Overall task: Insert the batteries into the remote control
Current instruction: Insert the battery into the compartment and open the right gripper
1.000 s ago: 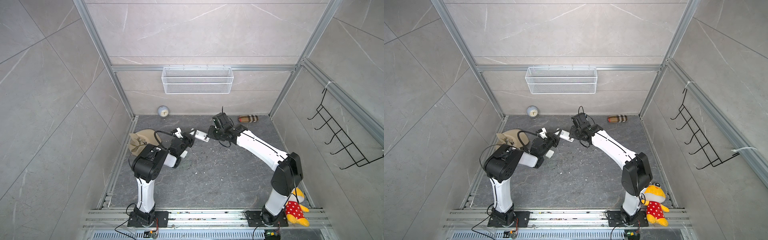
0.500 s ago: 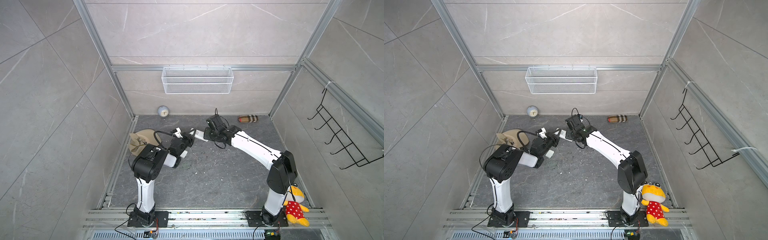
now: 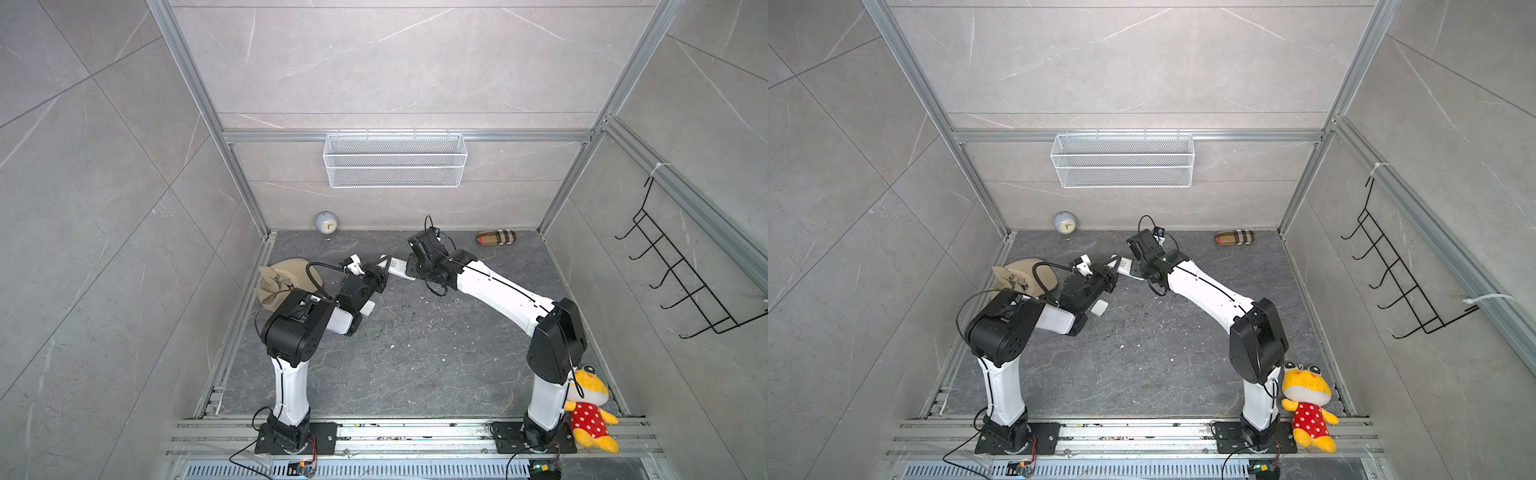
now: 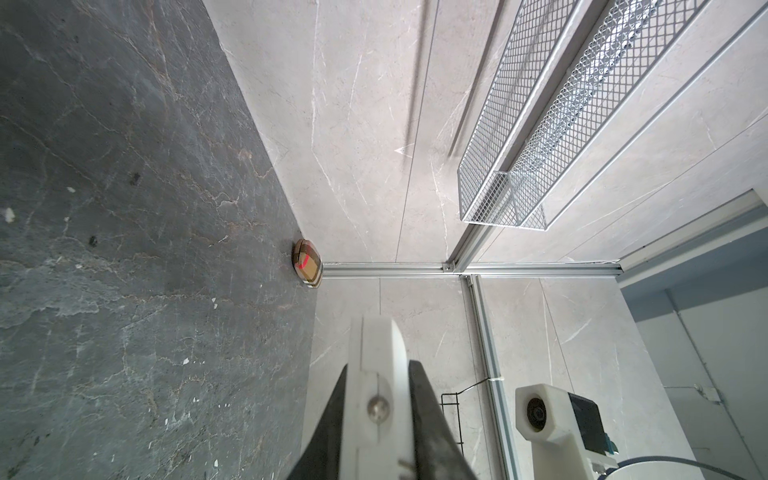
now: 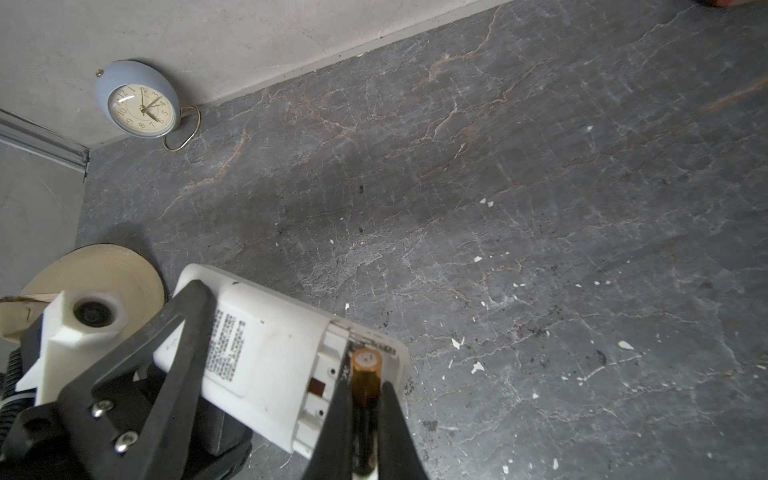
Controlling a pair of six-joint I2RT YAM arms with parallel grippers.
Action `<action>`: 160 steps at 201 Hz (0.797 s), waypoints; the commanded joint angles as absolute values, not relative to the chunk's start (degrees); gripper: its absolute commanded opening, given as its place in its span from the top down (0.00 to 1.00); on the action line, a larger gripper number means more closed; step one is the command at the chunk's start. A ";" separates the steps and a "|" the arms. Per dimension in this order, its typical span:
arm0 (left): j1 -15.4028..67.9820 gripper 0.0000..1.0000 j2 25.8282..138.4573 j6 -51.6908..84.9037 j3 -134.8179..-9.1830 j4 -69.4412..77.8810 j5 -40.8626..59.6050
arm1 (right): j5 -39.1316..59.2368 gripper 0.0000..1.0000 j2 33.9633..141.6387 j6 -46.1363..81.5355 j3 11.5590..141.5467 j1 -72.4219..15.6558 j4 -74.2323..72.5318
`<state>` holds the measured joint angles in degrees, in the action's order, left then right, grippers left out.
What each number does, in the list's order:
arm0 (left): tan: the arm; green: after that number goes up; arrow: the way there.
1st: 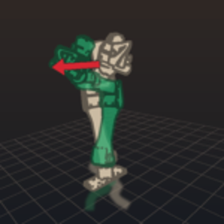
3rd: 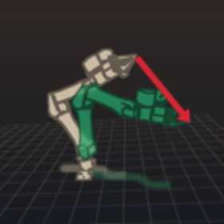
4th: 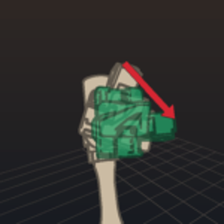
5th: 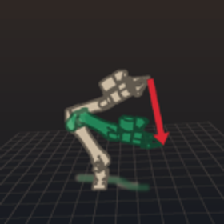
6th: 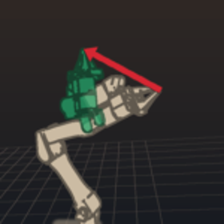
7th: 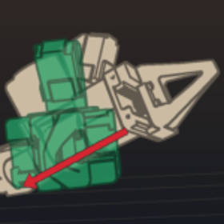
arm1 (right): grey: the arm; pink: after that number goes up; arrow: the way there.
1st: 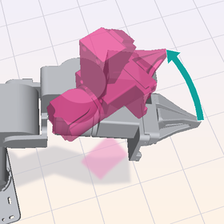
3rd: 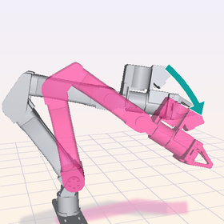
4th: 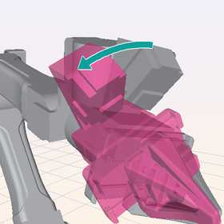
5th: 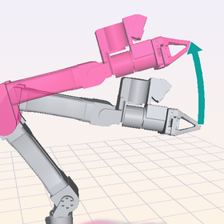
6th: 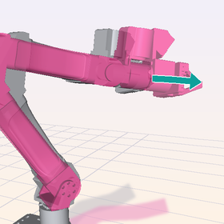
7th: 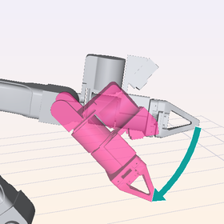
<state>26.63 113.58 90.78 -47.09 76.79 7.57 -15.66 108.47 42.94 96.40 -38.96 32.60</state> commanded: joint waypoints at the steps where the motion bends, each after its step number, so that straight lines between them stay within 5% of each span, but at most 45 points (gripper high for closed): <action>1: 26.54 1.00 110.74 91.69 -48.16 81.10 6.39 | -17.56 0.93 109.85 44.46 97.41 -39.54 33.18; 160: 26.45 1.00 109.51 91.57 -48.52 81.12 3.90 | -16.87 0.87 110.63 50.19 98.78 -40.70 36.28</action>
